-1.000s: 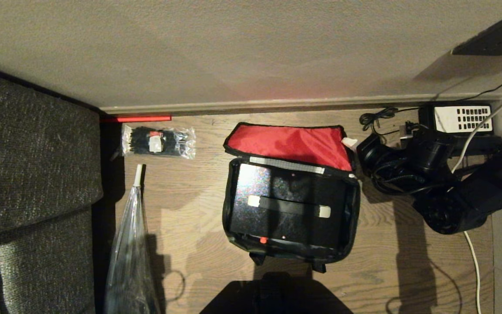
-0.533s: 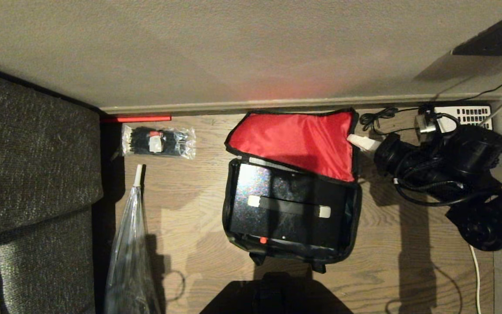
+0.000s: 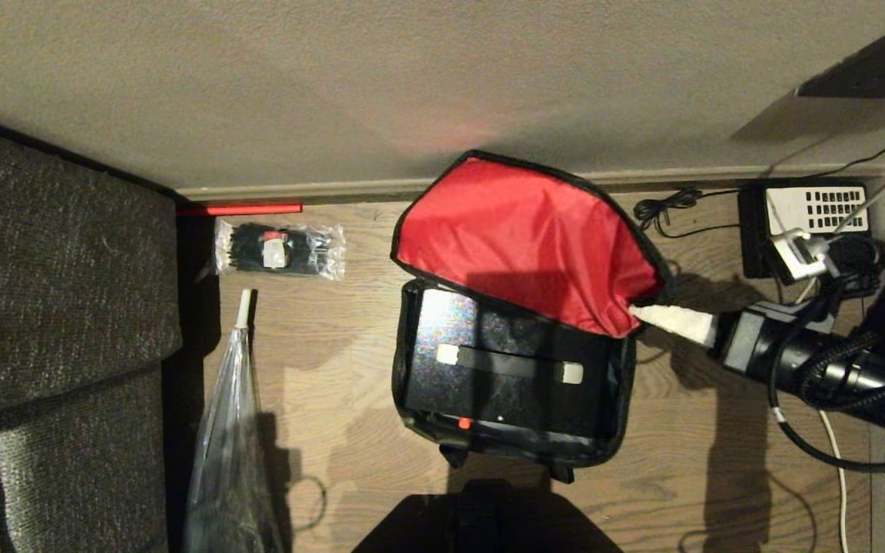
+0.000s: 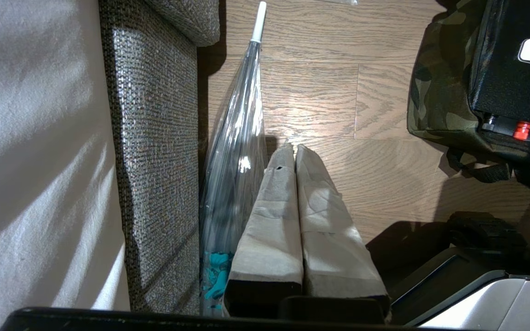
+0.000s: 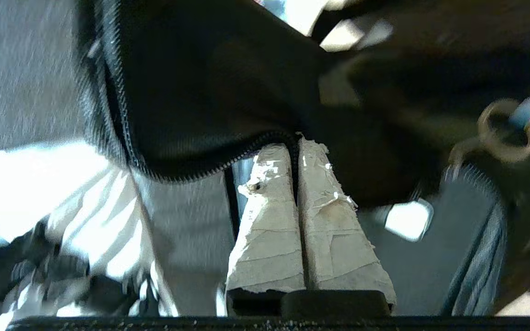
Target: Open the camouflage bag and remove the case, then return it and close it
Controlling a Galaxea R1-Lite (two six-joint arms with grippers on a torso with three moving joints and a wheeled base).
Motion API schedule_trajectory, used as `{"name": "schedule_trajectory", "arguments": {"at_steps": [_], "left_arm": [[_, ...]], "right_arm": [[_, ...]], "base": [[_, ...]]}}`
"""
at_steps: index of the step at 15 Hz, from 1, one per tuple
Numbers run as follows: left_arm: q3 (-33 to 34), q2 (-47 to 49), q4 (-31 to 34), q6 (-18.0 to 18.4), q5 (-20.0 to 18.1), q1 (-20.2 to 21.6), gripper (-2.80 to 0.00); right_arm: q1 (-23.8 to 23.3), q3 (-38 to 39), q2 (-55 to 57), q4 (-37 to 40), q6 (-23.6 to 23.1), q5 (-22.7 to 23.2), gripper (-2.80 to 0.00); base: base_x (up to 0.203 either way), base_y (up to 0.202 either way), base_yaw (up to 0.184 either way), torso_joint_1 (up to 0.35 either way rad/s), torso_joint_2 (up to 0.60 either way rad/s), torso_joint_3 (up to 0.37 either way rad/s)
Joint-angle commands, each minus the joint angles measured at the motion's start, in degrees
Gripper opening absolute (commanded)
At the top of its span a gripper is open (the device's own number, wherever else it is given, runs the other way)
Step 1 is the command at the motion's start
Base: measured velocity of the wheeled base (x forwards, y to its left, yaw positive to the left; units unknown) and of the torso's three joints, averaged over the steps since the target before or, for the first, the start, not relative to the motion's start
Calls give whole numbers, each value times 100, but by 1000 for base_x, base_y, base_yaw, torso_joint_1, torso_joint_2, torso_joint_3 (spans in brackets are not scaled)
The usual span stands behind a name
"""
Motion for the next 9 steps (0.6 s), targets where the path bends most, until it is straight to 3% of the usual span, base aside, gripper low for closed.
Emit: {"name": "schedule_trajectory", "arguments": {"at_steps": [1,4,9], "left_arm": [[18,0,0,-4,2,2,-280],[18,0,0,-4,2,2,-280],[18,0,0,-4,2,2,-280]], "right_arm": [[16,355,-626,117,-86,350,-280],[28,634,-950,912,-308,650,-280],[12,639,-942,2622,-1784,620,-280]], "base": [[0,0,0,0,0,0],[0,0,0,0,0,0],[0,0,0,0,0,0]]}}
